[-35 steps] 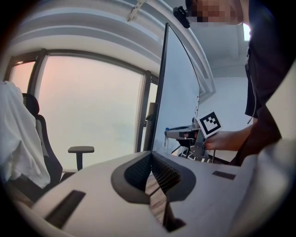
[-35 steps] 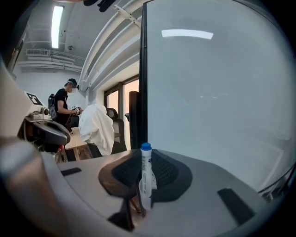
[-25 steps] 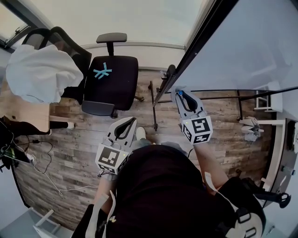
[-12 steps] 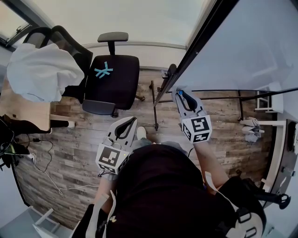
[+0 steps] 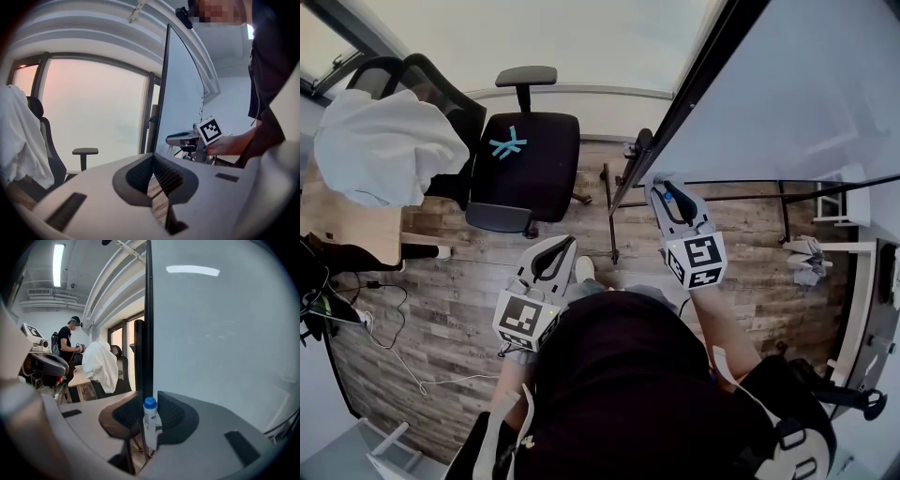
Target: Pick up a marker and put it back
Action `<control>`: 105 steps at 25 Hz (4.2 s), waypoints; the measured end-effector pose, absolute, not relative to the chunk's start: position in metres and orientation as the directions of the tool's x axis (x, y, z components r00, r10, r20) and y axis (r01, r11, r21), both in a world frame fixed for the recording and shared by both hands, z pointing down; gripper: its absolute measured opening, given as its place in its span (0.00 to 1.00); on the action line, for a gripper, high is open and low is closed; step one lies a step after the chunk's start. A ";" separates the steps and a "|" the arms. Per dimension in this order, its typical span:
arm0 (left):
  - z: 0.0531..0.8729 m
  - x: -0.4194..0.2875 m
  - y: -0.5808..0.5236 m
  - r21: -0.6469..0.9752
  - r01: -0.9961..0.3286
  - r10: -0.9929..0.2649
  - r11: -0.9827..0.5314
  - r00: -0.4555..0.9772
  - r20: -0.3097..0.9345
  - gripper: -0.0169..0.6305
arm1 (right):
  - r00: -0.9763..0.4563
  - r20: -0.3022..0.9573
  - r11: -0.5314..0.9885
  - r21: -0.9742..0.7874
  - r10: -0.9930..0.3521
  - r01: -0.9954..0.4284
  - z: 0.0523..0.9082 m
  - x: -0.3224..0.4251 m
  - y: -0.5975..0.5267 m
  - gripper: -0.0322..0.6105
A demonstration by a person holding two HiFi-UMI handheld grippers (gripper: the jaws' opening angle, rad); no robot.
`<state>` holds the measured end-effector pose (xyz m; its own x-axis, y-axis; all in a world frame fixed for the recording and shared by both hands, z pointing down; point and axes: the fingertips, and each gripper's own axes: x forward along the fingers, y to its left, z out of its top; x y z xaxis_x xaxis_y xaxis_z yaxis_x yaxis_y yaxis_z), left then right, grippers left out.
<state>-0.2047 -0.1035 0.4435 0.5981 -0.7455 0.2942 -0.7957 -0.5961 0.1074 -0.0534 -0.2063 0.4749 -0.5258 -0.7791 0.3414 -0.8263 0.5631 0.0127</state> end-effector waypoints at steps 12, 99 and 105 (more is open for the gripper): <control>0.442 -0.189 -0.108 0.107 -0.758 -0.714 -0.643 0.644 0.276 0.04 | -0.498 0.297 0.528 0.022 -0.815 -0.849 0.450 -0.039 -0.198 0.21; 0.413 0.084 -0.064 0.064 -0.157 -0.138 -0.986 0.962 0.234 0.04 | 0.060 0.248 -0.067 -0.020 -0.967 -0.998 0.413 0.183 0.023 0.18; 0.412 0.072 -0.067 0.059 -0.177 -0.159 -0.982 0.959 0.236 0.04 | 0.047 0.240 -0.054 -0.023 -0.970 -0.998 0.412 0.176 0.020 0.18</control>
<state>0.0723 -0.0670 0.4123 0.9587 -0.1586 0.2361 -0.1771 -0.9824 0.0591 0.1758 0.0198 0.4117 0.0469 -0.9697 0.2397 -0.9983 -0.0540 -0.0232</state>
